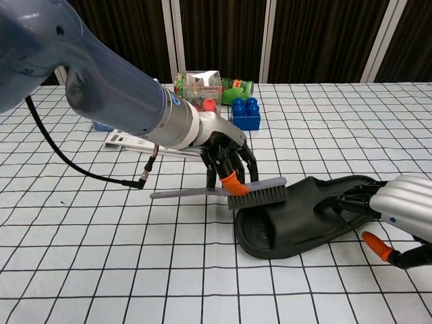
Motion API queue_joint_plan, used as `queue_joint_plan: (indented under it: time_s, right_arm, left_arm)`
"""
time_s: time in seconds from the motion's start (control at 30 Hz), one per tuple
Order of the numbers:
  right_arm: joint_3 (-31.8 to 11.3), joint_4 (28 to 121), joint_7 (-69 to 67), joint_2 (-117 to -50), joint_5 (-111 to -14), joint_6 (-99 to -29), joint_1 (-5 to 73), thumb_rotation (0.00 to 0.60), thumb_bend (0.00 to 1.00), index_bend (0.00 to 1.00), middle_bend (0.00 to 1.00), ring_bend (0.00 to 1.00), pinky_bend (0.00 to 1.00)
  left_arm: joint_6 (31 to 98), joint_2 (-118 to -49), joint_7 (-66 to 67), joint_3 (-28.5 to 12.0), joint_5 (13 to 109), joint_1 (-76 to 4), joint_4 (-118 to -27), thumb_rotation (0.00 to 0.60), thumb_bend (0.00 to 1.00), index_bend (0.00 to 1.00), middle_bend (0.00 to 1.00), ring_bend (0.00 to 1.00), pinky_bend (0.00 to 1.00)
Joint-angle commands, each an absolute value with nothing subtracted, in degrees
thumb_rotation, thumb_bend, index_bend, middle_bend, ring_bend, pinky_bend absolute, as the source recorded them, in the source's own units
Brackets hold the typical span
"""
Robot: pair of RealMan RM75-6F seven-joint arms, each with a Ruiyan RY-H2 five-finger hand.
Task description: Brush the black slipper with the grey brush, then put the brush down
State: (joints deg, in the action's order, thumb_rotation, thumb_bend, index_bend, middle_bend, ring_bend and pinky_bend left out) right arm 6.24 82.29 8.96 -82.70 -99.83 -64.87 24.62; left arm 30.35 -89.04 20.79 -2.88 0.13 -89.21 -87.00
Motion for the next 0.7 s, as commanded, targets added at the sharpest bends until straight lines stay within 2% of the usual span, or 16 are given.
queue_joint_plan:
  time_s: [0.03,0.4,0.7]
  right_arm:
    - [6.3,82.3,8.9,-82.7,-99.8,-64.9,24.6,0.6,0.73,0.18,0.29,0.22,0.28]
    - [6.9,81.6,8.6,-82.9,-99.4,-64.6,24.5,0.6,0.73,0.18,0.29,0.22,0.28]
    - [7.1,82.2,9.1,-82.5,-99.4,-64.9,24.4,0.6,0.73,0.18,0.29,0.22,0.28]
  left_arm:
    - [31.7,-90.7,19.3,-4.0,2.0,-88.7,-86.1,0.6,0.66,0.41,0.59,0.45,0.49]
    - [36.1,-97.1,14.8,-8.6,10.7,-85.4,-80.9,0.6,0.66,0.41,0.58,0.44,0.49]
    - [38.7,-97.6,11.9,-11.6,16.2,-82.3,-81.9,0.6,0.66,0.41,0.58,0.44,0.49]
